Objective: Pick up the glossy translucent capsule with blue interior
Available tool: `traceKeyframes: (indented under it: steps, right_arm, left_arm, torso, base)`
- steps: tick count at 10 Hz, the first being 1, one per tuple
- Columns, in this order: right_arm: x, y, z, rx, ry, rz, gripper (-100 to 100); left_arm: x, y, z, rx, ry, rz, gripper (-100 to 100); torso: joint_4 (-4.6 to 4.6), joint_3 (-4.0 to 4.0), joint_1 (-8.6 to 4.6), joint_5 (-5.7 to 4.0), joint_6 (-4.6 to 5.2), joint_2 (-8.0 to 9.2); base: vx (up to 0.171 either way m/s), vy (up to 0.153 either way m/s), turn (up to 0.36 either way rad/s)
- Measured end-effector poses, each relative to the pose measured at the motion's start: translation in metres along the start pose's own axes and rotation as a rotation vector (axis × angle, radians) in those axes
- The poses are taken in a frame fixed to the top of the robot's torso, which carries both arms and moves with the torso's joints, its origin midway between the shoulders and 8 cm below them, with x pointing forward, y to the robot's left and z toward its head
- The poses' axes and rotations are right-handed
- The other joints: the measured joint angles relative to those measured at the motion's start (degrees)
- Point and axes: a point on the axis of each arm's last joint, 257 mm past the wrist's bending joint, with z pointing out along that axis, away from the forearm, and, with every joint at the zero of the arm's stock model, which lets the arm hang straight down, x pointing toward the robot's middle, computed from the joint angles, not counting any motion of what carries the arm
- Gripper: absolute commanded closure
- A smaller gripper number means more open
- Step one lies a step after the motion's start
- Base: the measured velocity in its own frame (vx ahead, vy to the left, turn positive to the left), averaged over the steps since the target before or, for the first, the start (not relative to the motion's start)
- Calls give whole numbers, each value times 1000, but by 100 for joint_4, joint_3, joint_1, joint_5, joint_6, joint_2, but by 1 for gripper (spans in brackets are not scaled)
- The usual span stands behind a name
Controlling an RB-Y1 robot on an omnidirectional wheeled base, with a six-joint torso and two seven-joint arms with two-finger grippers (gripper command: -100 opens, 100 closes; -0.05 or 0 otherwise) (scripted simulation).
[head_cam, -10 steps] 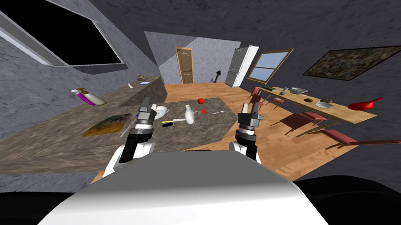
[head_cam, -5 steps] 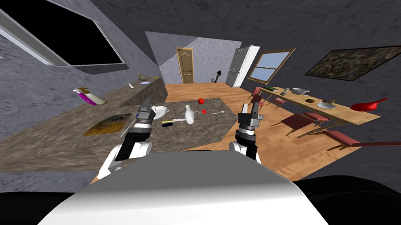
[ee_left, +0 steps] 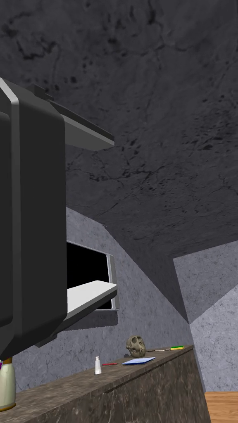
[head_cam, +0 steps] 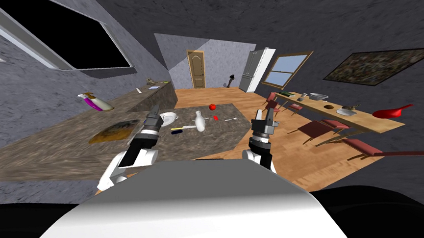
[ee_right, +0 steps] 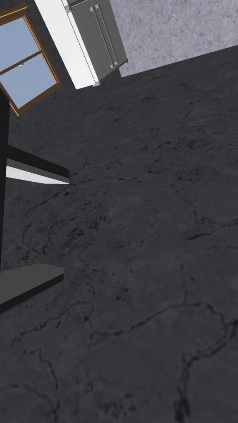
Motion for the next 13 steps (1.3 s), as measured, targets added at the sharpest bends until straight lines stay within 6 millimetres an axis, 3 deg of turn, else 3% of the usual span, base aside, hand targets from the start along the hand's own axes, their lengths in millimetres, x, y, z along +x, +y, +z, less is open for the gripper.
traceKeyframes:
  steps: [13]
  right_arm:
    - [0, 0, 0, 0, 0, 0, 0]
  left_arm:
    - [-27, 84, -1, -327, -2, -34, -100]
  torso:
    - [0, 0, 0, 0, 0, 1]
  base:
    - [2, -9, -7]
